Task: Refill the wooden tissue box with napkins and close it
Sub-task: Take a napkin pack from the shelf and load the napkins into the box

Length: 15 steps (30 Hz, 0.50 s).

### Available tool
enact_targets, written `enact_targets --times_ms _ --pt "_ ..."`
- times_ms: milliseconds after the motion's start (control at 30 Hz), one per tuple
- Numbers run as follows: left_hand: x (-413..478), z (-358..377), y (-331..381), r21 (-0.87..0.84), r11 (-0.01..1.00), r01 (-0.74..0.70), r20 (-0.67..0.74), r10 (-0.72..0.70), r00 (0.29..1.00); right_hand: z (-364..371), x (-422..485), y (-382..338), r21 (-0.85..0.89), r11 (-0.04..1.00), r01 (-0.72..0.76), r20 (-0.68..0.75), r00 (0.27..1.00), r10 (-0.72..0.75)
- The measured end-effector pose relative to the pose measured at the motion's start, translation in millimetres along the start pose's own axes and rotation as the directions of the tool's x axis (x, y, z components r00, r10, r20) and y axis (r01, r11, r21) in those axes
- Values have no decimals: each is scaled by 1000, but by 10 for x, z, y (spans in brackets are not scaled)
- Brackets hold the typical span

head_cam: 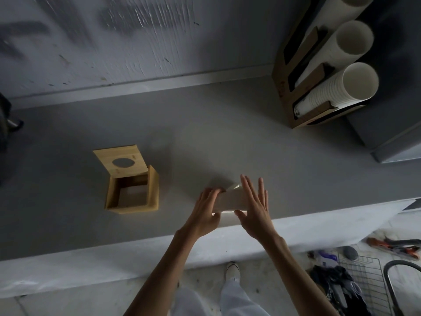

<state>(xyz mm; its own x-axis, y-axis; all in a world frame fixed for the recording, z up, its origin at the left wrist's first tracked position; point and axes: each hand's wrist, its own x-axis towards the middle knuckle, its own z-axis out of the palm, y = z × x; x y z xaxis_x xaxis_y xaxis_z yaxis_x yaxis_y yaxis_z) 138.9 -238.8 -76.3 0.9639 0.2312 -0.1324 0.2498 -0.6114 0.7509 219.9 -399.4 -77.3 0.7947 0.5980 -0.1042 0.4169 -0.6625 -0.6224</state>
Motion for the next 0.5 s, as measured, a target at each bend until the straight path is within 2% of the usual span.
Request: enact_targets --times_ms 100,300,400,500 --pt "8 -47 -37 -22 1000 -6 31 6 999 -18 63 104 75 996 37 73 996 -43" --pt "10 -74 -57 -145 987 67 63 -59 996 -60 156 208 124 983 138 69 987 -147" --pt "0 -115 -56 -283 946 158 79 -141 987 -78 161 229 186 980 67 98 991 -87" --pt "-31 -104 -56 -340 920 193 88 -173 981 -34 113 243 242 970 34 120 991 -64"
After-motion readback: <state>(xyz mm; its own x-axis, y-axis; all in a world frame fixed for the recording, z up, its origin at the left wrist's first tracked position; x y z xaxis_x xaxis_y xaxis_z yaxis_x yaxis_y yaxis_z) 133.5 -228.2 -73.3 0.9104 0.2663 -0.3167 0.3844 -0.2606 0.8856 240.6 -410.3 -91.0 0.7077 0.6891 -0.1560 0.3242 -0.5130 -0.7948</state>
